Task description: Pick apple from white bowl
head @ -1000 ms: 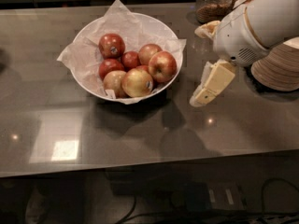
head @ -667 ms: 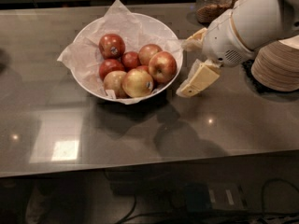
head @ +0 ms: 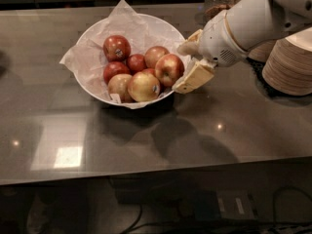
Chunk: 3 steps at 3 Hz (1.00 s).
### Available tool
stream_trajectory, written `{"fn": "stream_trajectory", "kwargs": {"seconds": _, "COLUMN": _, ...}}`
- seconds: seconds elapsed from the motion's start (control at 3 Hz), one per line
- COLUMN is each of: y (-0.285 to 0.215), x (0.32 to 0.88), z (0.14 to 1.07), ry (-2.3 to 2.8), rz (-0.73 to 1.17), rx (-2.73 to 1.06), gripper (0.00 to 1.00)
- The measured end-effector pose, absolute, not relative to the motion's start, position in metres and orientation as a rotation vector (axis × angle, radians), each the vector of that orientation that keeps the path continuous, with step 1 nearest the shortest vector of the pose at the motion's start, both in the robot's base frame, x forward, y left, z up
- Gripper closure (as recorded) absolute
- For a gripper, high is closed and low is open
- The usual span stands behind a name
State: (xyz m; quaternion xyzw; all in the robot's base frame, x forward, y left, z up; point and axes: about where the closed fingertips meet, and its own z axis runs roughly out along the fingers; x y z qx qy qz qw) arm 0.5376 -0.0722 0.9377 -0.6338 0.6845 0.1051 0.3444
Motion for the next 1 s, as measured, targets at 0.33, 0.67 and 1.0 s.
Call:
{"fn": "stream_trajectory", "kwargs": {"seconds": 0.33, "y": -0.063, "x": 0.547, "z": 0.937, "ry": 1.76, "rz": 0.283, "rx": -1.65, "gripper": 0.34}}
{"fn": "stream_trajectory", "kwargs": {"seconds": 0.67, "y": -0.057, "x": 0.554, "z": 0.935, "ry": 1.756, "rz": 0.299, "rx": -1.649, "gripper": 0.35}}
{"fn": "stream_trajectory", "kwargs": {"seconds": 1.0, "y": -0.052, "x": 0.561, "z": 0.932, "ry": 1.758, "rz": 0.315, "rx": -1.648, "gripper": 0.37}}
